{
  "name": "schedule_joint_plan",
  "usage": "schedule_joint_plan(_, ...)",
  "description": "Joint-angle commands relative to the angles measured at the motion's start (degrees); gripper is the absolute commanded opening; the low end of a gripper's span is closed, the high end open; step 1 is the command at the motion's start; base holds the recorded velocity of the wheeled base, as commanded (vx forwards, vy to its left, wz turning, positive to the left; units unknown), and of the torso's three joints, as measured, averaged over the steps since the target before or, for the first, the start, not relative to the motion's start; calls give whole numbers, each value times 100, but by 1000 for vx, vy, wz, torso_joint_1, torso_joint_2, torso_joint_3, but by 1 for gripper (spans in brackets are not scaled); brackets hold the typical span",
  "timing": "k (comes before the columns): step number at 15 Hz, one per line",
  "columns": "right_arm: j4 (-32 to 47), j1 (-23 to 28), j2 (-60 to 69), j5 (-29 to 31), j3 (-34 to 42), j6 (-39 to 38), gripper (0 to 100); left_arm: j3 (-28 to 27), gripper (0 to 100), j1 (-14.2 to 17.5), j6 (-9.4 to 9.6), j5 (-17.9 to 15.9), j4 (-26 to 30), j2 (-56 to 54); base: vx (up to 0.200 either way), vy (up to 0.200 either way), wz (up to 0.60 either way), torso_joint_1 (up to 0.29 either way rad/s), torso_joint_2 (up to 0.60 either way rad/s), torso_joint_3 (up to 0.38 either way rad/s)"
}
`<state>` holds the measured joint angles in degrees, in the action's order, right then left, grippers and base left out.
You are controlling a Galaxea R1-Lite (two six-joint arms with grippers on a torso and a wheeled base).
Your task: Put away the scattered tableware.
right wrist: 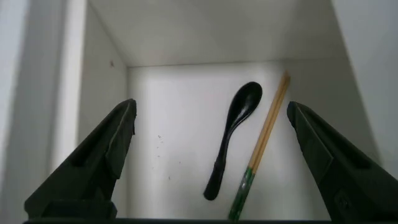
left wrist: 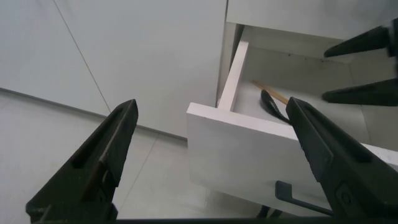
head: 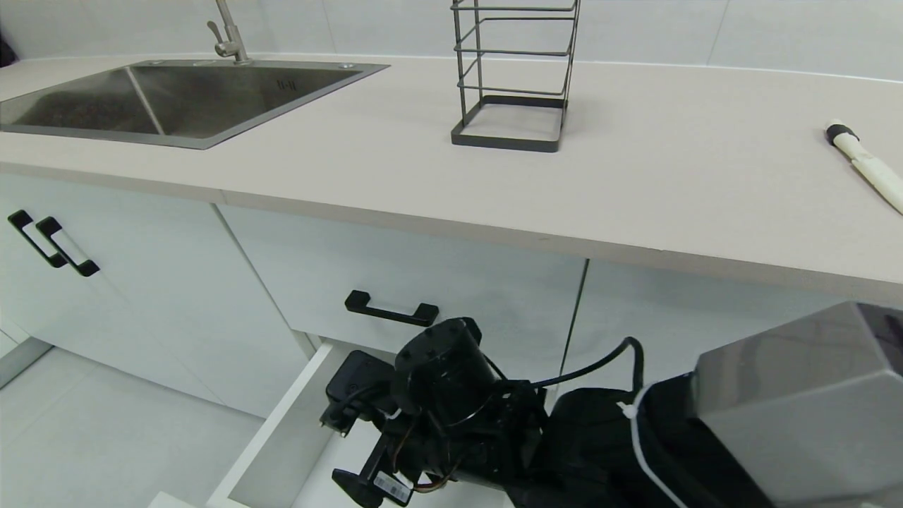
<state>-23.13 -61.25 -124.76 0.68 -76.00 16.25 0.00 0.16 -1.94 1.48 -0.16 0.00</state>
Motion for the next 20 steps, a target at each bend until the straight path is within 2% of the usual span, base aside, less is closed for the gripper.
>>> schedule_joint_plan(1, -386, -37, 778, 2, 700, -8, 100, 0, 100, 2, -8, 2, -2, 0, 0, 0, 0, 0, 0, 0)
schedule_joint_plan(6, -2100, -28, 1525, 2, 2634, -228, 100, 0, 100, 2, 0, 2, -2, 0, 0, 0, 0, 0, 0, 0)
schedule_joint_plan(7, -2214, -10, 2087, 2, 3354, -254, 100, 0, 100, 2, 0, 2, -2, 0, 0, 0, 0, 0, 0, 0)
schedule_joint_plan(8, -2214, 16, 2245, 2, 3530, -254, 100, 0, 100, 2, -8, 2, -2, 0, 0, 0, 0, 0, 0, 0)
schedule_joint_plan(9, -2258, 139, 2852, -42, 4128, -254, 100, 0, 100, 2, 0, 2, -2, 0, 0, 0, 0, 0, 0, 0)
schedule_joint_plan(13, -2223, 631, 4074, -604, 5534, -236, 100, 0, 100, 2, 0, 2, -2, 0, 0, 0, 0, 0, 0, 0)
schedule_joint_plan(16, -1924, 913, 5075, -587, 6070, -201, 100, 0, 100, 2, 0, 2, -2, 0, 0, 0, 0, 0, 0, 0)
schedule_joint_plan(18, -1616, 1124, 6218, -640, 6773, -192, 100, 0, 100, 2, -8, 2, -2, 0, 0, 0, 0, 0, 0, 0)
schedule_joint_plan(20, -1150, 1299, 7369, -648, 6940, -192, 100, 0, 100, 2, -8, 2, -2, 0, 0, 0, 0, 0, 0, 0)
